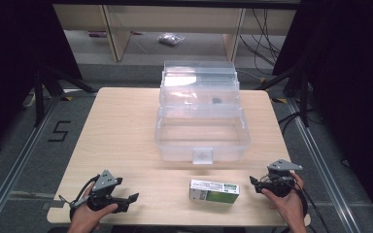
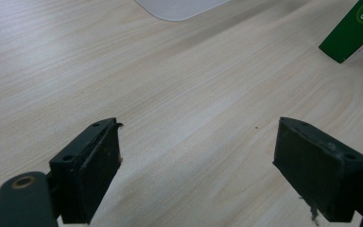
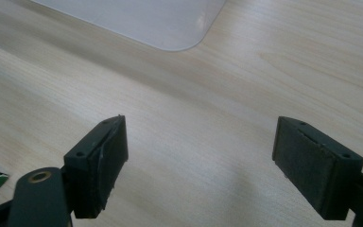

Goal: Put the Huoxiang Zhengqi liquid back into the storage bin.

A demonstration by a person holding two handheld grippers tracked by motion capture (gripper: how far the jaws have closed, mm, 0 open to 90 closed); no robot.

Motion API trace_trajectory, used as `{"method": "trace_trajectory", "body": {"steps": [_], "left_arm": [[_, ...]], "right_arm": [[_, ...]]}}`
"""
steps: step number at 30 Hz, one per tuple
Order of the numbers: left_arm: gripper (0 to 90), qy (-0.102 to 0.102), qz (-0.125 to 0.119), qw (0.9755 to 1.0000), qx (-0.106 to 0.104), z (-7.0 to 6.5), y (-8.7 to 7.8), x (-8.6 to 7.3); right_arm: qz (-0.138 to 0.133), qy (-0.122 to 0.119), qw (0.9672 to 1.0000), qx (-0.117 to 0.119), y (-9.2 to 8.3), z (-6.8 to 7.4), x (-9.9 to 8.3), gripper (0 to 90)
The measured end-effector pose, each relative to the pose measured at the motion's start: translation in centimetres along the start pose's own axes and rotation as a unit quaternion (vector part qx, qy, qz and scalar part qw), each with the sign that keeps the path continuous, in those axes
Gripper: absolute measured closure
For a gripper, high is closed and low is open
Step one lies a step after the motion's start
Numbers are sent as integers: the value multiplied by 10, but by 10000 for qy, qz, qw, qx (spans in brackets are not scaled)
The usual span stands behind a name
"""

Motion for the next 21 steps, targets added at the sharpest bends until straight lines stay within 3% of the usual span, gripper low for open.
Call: {"method": "trace_trajectory", "body": {"steps": [3, 5, 6, 11, 13, 14, 17, 18, 20, 21], "left_arm": [[149, 13, 9, 10000, -9, 0, 0, 0], [148, 13, 7, 10000, -5, 0, 0, 0], [148, 5, 14, 10000, -17, 0, 0, 0], [148, 8, 54, 10000, -11, 0, 0, 0], [148, 27, 56, 10000, -22, 0, -1, 0], [148, 31, 74, 10000, -13, 0, -1, 0], [148, 13, 46, 10000, 4, 0, -1, 1], [148, 38, 98, 9999, 4, 1, -2, 0], [148, 45, 98, 9999, -19, 1, -2, 0], [149, 34, 105, 9999, -23, 0, -1, 0]], "right_arm": [[96, 54, 9999, 44, -3, 0, 0, 199], [18, -147, 9999, 82, 0, -3, 0, 197], [98, 25, 9999, 139, 0, 0, 0, 196], [134, -61, 9997, 206, -1, 1, 1, 194], [114, -297, 9993, 198, 1, 0, 1, 195], [210, -169, 9994, 208, -1, 2, 1, 194], [304, -84, 9989, 348, -2, 4, 0, 192], [287, -20, 9992, 283, -3, 5, 1, 190], [125, -364, 9990, 241, -2, 0, 3, 186], [188, -302, 9990, 280, -4, 1, 4, 182]]}}
Point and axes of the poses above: each handheld gripper's, and its own axes: y roughly forward along the jaws, x roughly out of its top, z roughly to its left, the point moved 5 cm from there along y, roughly forward along the jaws, and after that the axes turned 1 degree about z, right-handed, at the moved point
